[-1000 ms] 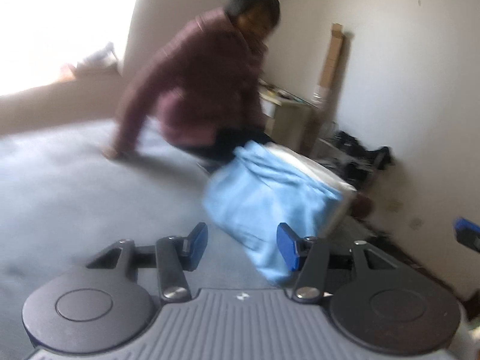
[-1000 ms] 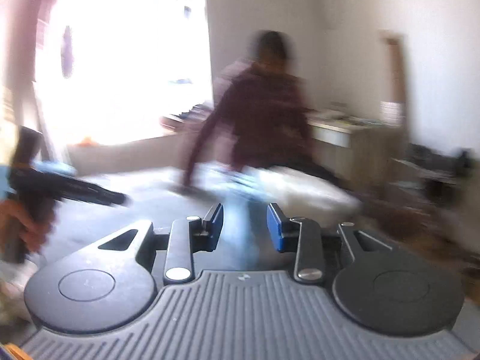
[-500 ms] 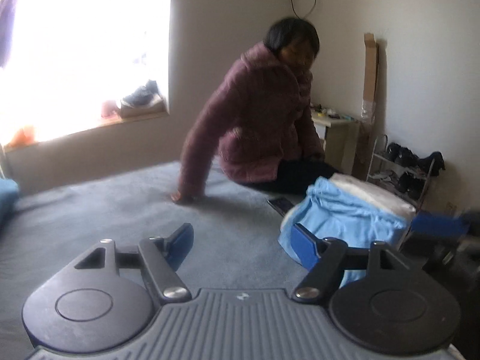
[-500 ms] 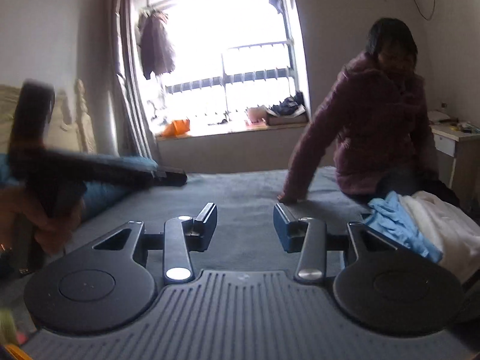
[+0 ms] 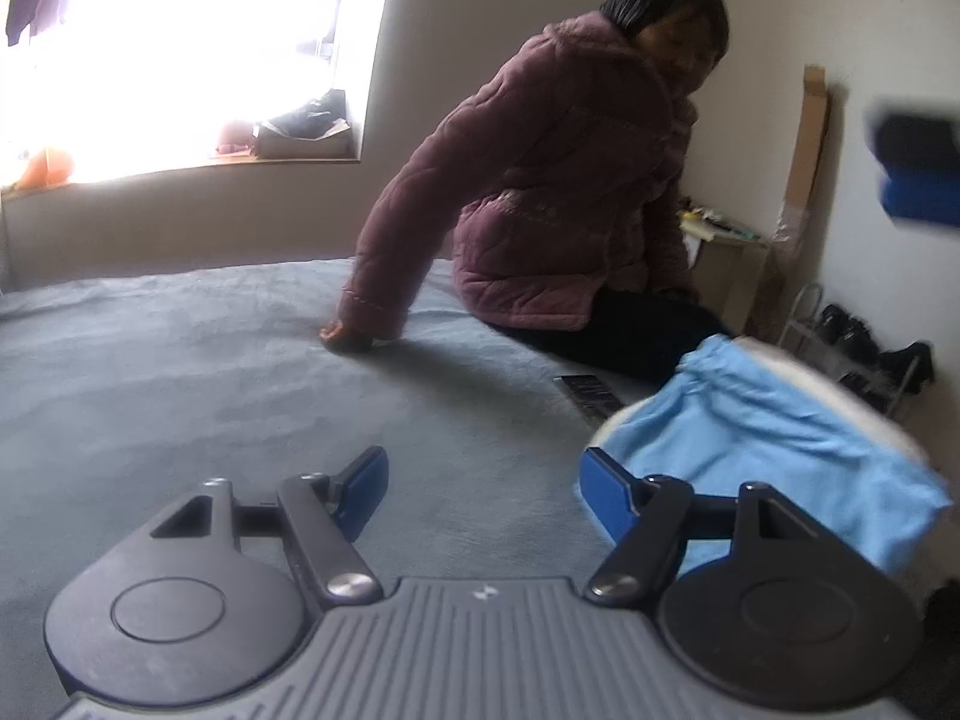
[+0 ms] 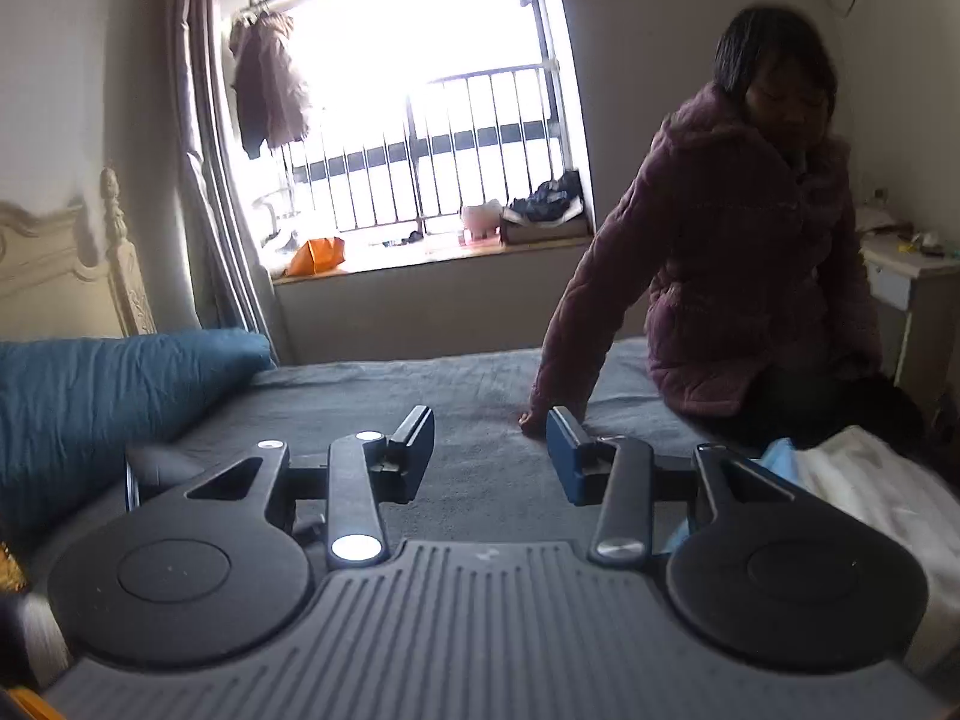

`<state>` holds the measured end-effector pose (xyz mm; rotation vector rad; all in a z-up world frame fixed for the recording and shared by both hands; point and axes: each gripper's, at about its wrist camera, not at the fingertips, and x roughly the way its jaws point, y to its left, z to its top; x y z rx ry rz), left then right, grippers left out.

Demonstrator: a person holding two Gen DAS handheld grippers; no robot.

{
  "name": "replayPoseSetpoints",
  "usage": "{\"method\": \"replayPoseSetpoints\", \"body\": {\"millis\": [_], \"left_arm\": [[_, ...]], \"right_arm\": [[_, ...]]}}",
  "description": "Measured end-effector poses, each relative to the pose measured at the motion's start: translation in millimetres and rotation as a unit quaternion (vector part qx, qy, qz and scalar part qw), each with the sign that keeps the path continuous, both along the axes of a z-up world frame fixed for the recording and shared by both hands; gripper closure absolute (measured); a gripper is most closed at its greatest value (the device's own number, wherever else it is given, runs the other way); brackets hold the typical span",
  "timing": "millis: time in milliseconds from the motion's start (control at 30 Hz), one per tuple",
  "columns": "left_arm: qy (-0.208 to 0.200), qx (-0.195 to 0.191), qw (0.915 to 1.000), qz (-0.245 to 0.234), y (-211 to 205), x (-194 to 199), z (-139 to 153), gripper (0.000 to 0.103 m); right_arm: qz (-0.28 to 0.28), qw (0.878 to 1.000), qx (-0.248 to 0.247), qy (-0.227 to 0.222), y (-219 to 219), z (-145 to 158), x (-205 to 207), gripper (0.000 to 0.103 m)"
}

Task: Fold clothes

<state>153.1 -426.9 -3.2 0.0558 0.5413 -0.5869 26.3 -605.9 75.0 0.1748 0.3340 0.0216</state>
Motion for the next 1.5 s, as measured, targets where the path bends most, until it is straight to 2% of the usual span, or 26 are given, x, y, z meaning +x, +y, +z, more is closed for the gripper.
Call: {"method": "replayPoseSetpoints", "body": {"millis": [133, 267, 333, 400, 500, 533, 600, 667, 700, 767, 900, 967, 1067, 1133, 1200, 1233, 1333, 1400, 1500], "left_arm": [[-0.027, 0.032, 0.9991, 0.004, -15, 47, 0, 0.031], [-0.009, 0.019, 0.9981, 0.058, -7, 108, 29, 0.032], [-0.019, 0.018, 0.9959, 0.087, 6, 131, 57, 0.034], [-0.048, 0.027, 0.9921, 0.112, 22, 143, 96, 0.036], [-0.085, 0.016, 0.9838, 0.157, 68, 141, 169, 0.034], [-0.09, 0.013, 0.9808, 0.172, 86, 138, 193, 0.033], [-0.107, 0.047, 0.9721, 0.203, 121, 129, 232, 0.03], [-0.124, 0.079, 0.9614, 0.233, 159, 117, 257, 0.027], [-0.122, 0.068, 0.9618, 0.236, 181, 111, 259, 0.026], [-0.115, 0.037, 0.9637, 0.238, 226, 100, 259, 0.026], [-0.096, -0.035, 0.9828, 0.154, 292, 88, 203, 0.026], [-0.094, -0.049, 0.989, 0.103, 313, 80, 164, 0.026], [-0.076, -0.05, 0.9958, 0.008, 326, 63, 107, 0.026], [-0.062, -0.06, 0.9956, -0.038, 338, 50, 76, 0.025], [-0.032, -0.062, 0.9941, -0.083, 345, 42, 53, 0.025], [-0.031, -0.067, 0.9917, -0.105, 349, 40, 45, 0.025], [-0.063, -0.069, 0.9856, -0.141, 354, 42, 35, 0.024], [-0.071, -0.086, 0.9817, -0.154, 357, 46, 30, 0.023], [-0.048, -0.133, 0.9715, -0.19, 359, 64, 24, 0.019]], "right_arm": [[0.014, 1.0, -0.017, 0.014, 8, -3, 58, 0.062], [0.035, 0.999, -0.02, -0.007, 19, 20, 98, 0.062], [0.046, 0.999, -0.017, -0.02, 21, 43, 109, 0.062], [0.054, 0.998, -0.019, -0.035, 24, 68, 117, 0.062], [0.04, 0.997, -0.005, -0.059, 20, 118, 128, 0.062], [0.033, 0.997, 0.012, -0.065, 20, 136, 132, 0.062], [0.026, 0.994, 0.054, -0.088, 25, 165, 140, 0.062], [0.025, 0.988, 0.096, -0.115, 34, 187, 142, 0.062], [0.028, 0.984, 0.116, -0.13, 42, 194, 139, 0.062], [0.037, 0.976, 0.131, -0.17, 60, 194, 121, 0.062], [0.005, 0.965, 0.101, -0.242, 102, 157, 55, 0.056], [-0.034, 0.967, 0.08, -0.238, 124, 135, 28, 0.055], [-0.11, 0.974, 0.039, -0.192, 160, 111, 4, 0.055], [-0.162, 0.975, 0.019, -0.15, 178, 105, 1, 0.055], [-0.208, 0.969, 0.03, -0.129, 184, 103, -2, 0.055], [-0.234, 0.964, 0.031, -0.126, 188, 104, -3, 0.055], [-0.299, 0.945, 0.022, -0.128, 203, 110, -11, 0.055], [-0.334, 0.934, 0.028, -0.124, 216, 112, -22, 0.055], [-0.394, 0.914, 0.025, -0.094, 236, 104, -31, 0.055]]}}
